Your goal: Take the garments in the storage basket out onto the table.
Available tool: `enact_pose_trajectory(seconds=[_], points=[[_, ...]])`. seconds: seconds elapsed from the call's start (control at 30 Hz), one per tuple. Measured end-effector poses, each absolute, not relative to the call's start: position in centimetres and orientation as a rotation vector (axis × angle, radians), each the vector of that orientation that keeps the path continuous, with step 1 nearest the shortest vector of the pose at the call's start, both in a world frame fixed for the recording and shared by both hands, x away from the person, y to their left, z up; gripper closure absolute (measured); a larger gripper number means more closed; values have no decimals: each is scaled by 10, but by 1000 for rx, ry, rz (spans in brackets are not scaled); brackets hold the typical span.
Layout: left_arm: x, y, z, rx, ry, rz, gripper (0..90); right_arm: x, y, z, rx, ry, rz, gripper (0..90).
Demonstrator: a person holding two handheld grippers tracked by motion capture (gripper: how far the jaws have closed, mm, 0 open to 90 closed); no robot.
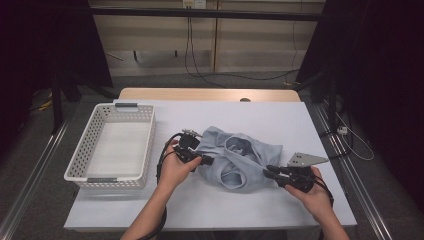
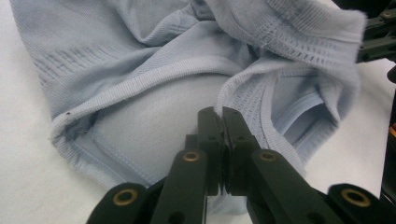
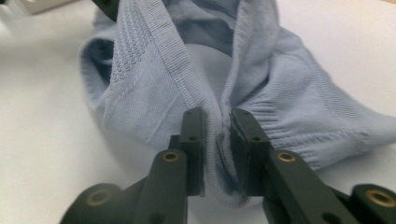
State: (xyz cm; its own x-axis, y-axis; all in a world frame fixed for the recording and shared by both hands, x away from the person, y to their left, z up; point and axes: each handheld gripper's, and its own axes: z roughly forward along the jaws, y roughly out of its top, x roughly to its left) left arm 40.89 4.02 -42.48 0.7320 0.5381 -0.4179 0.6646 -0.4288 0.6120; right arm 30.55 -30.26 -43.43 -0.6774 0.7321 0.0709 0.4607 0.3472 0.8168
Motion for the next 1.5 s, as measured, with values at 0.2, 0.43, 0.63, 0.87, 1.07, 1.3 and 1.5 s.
enact_pose_trajectory(seconds=[0.2, 0.43, 0.63, 0.87, 1.07, 1.3, 1.5], points=[[408, 43, -424, 2105, 905, -210, 879, 309, -315, -434, 1155, 2198, 1218, 788], [407, 46, -421, 2098, 915, -201, 879, 309, -335, -437, 1225, 2112, 1204, 793], [408, 43, -425, 2117, 909, -214, 864, 306, -326, -439, 1169, 2197, 1165, 786], [409, 39, -421, 2096, 887, -204, 732, 304, -327, -439, 1179, 2195, 1178, 771], [413, 29, -418, 2075, 854, -173, 635, 302, -325, -440, 1191, 2191, 1177, 767], [417, 11, -420, 2090, 806, -153, 626, 296, -326, -444, 1204, 2198, 1163, 729], [417, -1, -421, 2079, 746, -134, 700, 289, -327, -440, 1208, 2186, 1189, 606]])
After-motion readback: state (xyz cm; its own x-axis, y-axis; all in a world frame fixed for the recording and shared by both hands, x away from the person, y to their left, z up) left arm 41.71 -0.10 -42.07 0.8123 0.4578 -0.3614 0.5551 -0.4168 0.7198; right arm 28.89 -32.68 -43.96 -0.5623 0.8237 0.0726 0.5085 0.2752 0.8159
